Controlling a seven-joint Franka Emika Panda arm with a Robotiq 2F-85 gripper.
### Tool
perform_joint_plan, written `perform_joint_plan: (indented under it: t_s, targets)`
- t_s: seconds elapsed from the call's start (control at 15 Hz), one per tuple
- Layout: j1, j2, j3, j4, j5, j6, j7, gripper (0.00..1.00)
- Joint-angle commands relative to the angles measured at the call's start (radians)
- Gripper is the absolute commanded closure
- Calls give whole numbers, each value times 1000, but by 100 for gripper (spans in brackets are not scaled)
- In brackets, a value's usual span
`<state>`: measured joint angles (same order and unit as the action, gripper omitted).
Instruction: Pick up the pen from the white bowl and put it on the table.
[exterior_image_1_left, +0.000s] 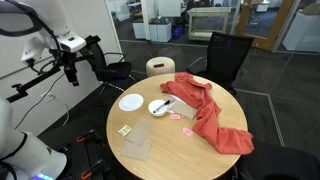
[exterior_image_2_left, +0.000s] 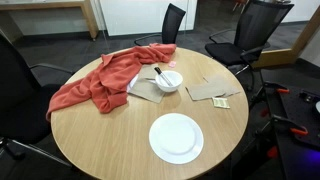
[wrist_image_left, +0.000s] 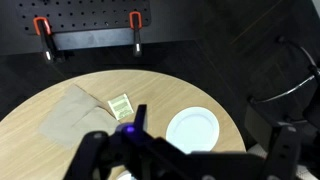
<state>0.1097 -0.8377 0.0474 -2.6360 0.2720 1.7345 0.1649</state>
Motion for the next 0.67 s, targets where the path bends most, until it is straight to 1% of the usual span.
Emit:
perform_joint_plan:
  t_s: [0.0,0.4,0.6]
  targets:
    - [-22,0,16,3,11,-6,-13,0]
    - [-22,0,16,3,11,-6,-13,0]
    - [-48,37,22,13,-8,36,0,0]
